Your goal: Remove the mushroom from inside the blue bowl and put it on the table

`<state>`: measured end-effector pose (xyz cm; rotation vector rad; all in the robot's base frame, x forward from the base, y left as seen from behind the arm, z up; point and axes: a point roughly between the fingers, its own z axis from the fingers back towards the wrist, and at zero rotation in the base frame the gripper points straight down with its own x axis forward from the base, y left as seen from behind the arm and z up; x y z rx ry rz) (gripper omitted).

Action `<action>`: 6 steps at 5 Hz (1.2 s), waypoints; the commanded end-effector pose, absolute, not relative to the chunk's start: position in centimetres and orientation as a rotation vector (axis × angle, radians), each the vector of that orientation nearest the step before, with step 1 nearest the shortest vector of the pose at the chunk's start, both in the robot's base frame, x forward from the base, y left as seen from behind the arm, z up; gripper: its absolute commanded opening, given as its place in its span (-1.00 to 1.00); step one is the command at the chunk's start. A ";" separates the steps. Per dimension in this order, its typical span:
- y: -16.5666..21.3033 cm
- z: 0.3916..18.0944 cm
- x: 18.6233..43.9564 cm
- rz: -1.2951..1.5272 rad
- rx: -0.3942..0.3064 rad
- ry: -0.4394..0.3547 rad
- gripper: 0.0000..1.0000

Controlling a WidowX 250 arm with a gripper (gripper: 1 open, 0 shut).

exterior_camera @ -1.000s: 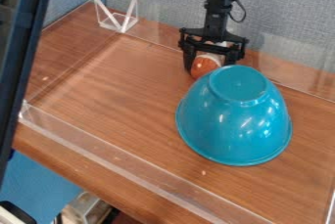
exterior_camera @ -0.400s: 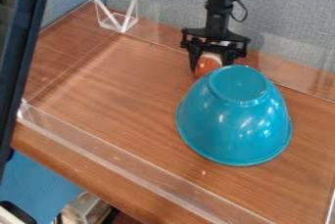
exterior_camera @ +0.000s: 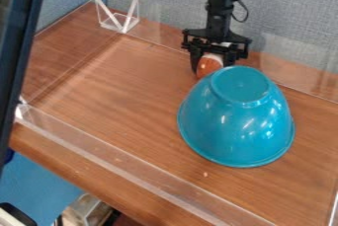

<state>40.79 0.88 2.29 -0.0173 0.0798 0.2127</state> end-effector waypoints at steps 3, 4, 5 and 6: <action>1.8 2.8 41.4 0.396 -0.030 0.044 -1.00; 2.5 2.7 41.2 0.454 -0.029 0.041 -1.00; 1.7 2.7 41.3 0.521 -0.029 0.038 -1.00; 1.0 2.7 41.4 0.588 -0.029 0.034 -1.00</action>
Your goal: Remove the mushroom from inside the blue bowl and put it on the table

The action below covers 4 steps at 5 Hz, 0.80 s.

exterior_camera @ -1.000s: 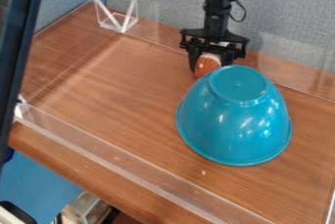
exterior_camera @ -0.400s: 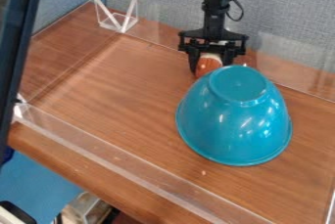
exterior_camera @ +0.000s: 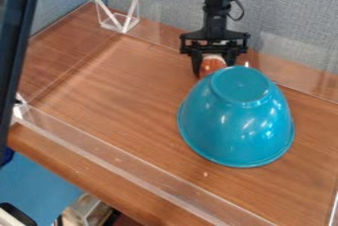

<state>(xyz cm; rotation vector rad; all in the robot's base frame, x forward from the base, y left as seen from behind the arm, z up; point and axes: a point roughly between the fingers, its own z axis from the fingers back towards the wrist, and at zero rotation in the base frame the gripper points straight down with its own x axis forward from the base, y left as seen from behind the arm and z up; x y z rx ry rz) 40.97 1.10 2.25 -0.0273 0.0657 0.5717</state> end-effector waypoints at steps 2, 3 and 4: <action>0.8 2.9 40.1 0.651 -0.027 0.029 -1.00; -0.5 3.1 39.6 0.619 -0.024 0.026 -1.00; -1.8 3.3 39.1 0.587 -0.021 0.024 -1.00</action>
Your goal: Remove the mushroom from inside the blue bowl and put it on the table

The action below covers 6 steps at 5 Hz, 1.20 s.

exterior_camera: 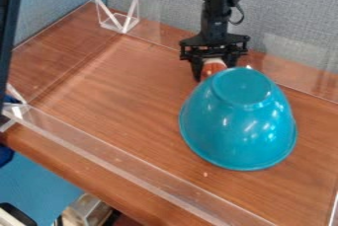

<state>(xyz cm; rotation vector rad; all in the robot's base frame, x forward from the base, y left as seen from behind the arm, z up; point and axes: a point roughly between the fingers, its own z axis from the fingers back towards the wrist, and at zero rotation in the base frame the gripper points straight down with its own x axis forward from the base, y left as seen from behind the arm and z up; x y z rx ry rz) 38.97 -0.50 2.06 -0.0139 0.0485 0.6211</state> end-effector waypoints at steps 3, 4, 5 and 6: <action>-4.9 3.7 36.6 0.557 -0.009 0.018 -1.00; -4.6 3.9 36.4 0.516 -0.006 0.017 -1.00; -4.2 4.1 36.2 0.474 -0.001 0.017 -1.00; -4.8 4.9 35.9 0.469 0.003 0.017 -1.00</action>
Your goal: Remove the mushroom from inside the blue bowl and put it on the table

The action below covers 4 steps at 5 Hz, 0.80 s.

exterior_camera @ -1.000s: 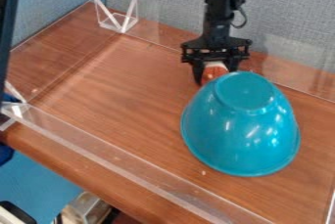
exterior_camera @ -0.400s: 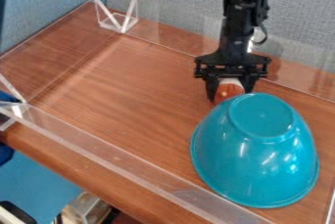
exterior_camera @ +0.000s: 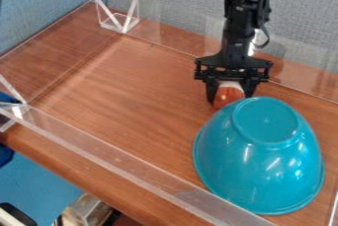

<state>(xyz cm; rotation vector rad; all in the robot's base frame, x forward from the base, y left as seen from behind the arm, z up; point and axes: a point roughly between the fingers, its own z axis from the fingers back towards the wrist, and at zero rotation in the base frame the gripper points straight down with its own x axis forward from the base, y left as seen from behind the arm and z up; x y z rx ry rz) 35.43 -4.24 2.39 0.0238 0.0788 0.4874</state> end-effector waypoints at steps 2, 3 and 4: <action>-5.5 6.4 35.7 0.518 0.010 0.017 -1.00; -5.6 7.0 35.9 0.573 0.013 0.017 -1.00; -5.8 7.5 36.1 0.628 0.015 0.017 -1.00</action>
